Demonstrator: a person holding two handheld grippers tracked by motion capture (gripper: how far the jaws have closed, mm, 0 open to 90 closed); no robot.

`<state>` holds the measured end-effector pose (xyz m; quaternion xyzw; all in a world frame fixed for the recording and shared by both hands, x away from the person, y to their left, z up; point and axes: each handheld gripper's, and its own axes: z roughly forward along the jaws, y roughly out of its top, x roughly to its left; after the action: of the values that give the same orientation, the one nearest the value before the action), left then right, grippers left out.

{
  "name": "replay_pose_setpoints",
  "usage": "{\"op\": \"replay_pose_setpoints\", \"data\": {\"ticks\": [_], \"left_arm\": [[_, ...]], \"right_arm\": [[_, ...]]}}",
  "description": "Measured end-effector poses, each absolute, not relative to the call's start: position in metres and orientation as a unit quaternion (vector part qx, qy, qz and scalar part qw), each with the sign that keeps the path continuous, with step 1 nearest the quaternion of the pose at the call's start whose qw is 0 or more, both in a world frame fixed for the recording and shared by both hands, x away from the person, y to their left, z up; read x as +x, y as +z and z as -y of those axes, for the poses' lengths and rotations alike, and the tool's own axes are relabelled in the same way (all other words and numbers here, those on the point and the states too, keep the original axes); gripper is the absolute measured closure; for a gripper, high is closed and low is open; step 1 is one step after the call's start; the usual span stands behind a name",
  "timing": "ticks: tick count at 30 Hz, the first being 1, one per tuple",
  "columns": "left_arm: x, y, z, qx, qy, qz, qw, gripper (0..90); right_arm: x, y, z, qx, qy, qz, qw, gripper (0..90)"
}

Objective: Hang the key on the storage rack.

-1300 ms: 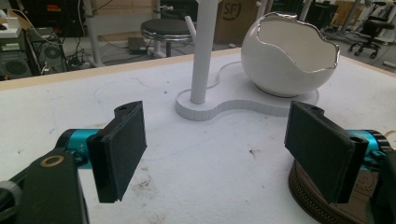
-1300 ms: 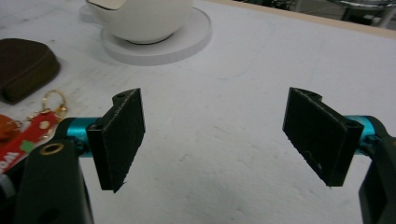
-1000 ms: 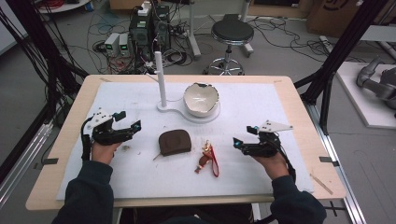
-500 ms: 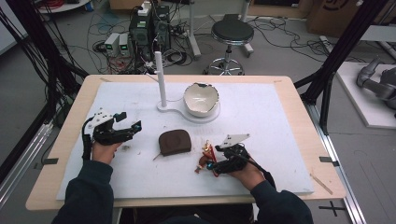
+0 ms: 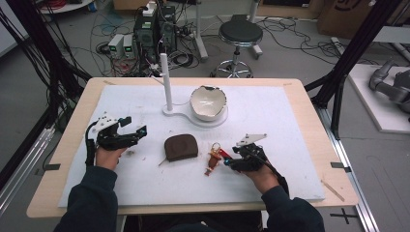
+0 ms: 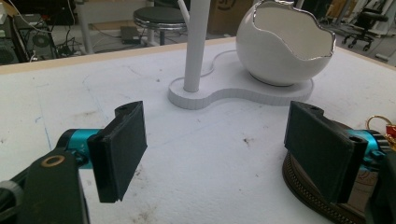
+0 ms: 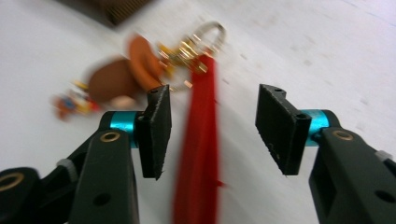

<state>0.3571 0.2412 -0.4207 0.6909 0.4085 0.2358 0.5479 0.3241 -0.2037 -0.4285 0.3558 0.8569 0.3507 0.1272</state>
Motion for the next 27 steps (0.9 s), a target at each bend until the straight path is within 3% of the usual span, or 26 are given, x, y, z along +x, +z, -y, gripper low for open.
{"op": "replay_pose_setpoints", "data": {"ticks": [2, 3, 6, 13, 14, 19, 20, 27], "left_arm": [[0.357, -0.421, -0.241, 0.691, 0.235, -0.408, 0.548, 21.0], [0.357, -0.421, -0.241, 0.692, 0.235, -0.409, 0.546, 21.1], [0.357, -0.421, -0.241, 0.691, 0.235, -0.409, 0.547, 21.1], [0.357, -0.421, -0.241, 0.691, 0.235, -0.411, 0.546, 21.1], [0.357, -0.421, -0.241, 0.691, 0.235, -0.411, 0.546, 21.1], [0.357, -0.420, -0.243, 0.691, 0.236, -0.411, 0.546, 21.1], [0.357, -0.420, -0.243, 0.690, 0.236, -0.412, 0.546, 21.1], [0.358, -0.421, -0.242, 0.692, 0.235, -0.411, 0.545, 21.5]], "right_arm": [[0.323, -0.428, 0.200, 0.352, 0.355, -0.857, 0.125, 41.9], [0.321, -0.428, 0.191, 0.351, 0.366, -0.854, 0.115, 34.2], [0.318, -0.430, 0.177, 0.340, 0.370, -0.857, 0.109, 30.7], [0.317, -0.435, 0.157, 0.306, 0.352, -0.875, 0.131, 33.4], [0.320, -0.434, 0.162, 0.305, 0.348, -0.877, 0.127, 38.7], [0.323, -0.429, 0.177, 0.317, 0.319, -0.881, 0.144, 42.9], [0.325, -0.425, 0.188, 0.332, 0.304, -0.877, 0.168, 45.5], [0.328, -0.421, 0.201, 0.387, 0.327, -0.845, 0.169, 42.1]]}}
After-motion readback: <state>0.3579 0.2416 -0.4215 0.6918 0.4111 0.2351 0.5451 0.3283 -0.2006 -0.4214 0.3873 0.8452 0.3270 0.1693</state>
